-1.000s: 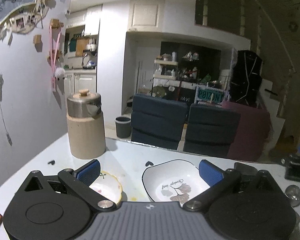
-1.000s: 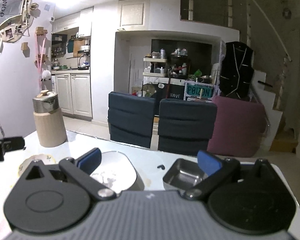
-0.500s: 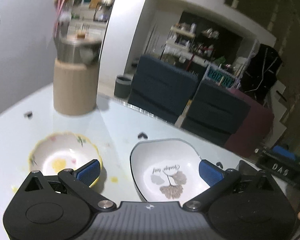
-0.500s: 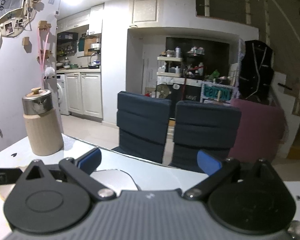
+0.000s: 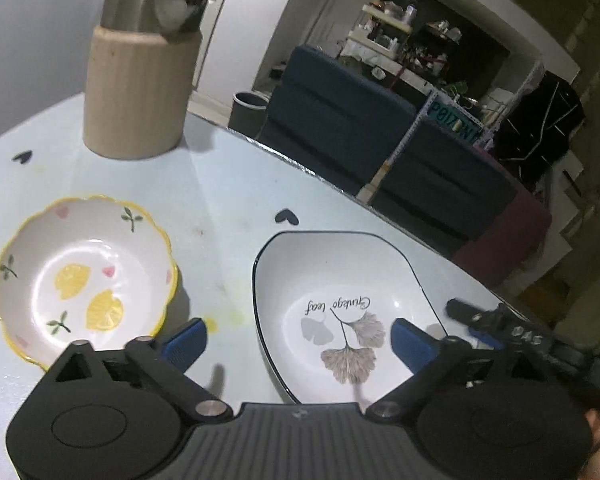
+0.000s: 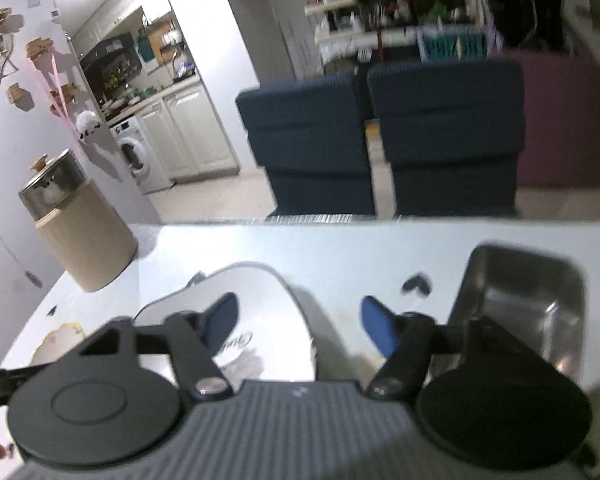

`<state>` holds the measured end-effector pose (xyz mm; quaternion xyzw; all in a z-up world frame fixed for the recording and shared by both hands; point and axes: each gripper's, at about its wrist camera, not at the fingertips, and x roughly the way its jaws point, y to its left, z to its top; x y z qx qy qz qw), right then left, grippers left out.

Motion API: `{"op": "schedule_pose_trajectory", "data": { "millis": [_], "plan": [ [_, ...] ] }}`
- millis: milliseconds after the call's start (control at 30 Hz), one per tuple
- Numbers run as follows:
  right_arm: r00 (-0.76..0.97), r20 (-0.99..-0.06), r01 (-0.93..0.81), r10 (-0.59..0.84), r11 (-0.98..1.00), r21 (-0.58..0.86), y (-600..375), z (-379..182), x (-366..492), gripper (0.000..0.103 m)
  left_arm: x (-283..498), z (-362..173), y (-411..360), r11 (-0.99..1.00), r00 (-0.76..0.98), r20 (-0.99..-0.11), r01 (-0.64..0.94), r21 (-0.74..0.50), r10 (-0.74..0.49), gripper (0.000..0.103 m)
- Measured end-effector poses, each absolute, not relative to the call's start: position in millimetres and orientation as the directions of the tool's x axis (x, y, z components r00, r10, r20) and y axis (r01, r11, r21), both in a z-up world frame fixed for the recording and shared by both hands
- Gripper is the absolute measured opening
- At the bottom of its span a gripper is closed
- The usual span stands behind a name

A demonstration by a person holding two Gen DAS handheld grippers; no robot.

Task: Organize plates and bowls
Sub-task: 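Reach both grippers to the white Ginkgo leaf plate and close on its rim, then lift the white plate with both grippers and carry it across the table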

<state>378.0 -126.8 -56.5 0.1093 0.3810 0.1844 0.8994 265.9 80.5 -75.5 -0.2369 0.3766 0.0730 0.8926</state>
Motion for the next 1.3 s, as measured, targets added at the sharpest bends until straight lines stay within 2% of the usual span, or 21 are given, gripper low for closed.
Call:
{"op": "schedule_pose_trajectory", "data": {
  "millis": [167, 300, 333, 600, 767, 967, 1100, 1300],
  "plan": [
    [0.564, -0.717, -0.216, 0.409, 0.912, 0.35, -110, -83, 396, 0.044, 275, -84, 81, 0.895, 0.699, -0.711, -0.262, -0.362, -0.083, 0.077],
    [0.541, -0.742, -0.202, 0.395, 0.918, 0.341, -106, -99, 401, 0.014, 281, -92, 81, 0.894, 0.68, -0.728, -0.268, -0.359, -0.089, 0.063],
    [0.541, -0.738, -0.202, 0.403, 0.914, 0.351, -106, -100, 400, 0.01, 282, -94, 82, 0.891, 0.676, -0.732, -0.281, -0.357, -0.08, 0.062],
    [0.525, -0.767, -0.204, 0.369, 0.929, 0.308, -106, -95, 388, 0.009, 295, -105, 91, 0.893, 0.675, -0.735, -0.294, -0.342, -0.059, 0.048],
    [0.463, -0.804, -0.224, 0.374, 0.927, 0.302, -110, -89, 375, 0.011, 307, -113, 92, 0.903, 0.662, -0.746, -0.272, -0.333, -0.076, 0.045],
    [0.471, -0.764, -0.206, 0.441, 0.897, 0.391, -126, -98, 384, 0.015, 312, -122, 89, 0.913, 0.637, -0.766, -0.259, -0.315, -0.083, 0.037],
    [0.483, -0.745, -0.194, 0.46, 0.886, 0.422, -126, -105, 401, 0.015, 315, -126, 89, 0.915, 0.632, -0.77, -0.26, -0.309, -0.081, 0.025],
    [0.457, -0.755, -0.207, 0.47, 0.882, 0.424, -120, -121, 414, 0.013, 321, -132, 87, 0.912, 0.631, -0.773, -0.275, -0.304, -0.067, 0.023]
  ]
}}
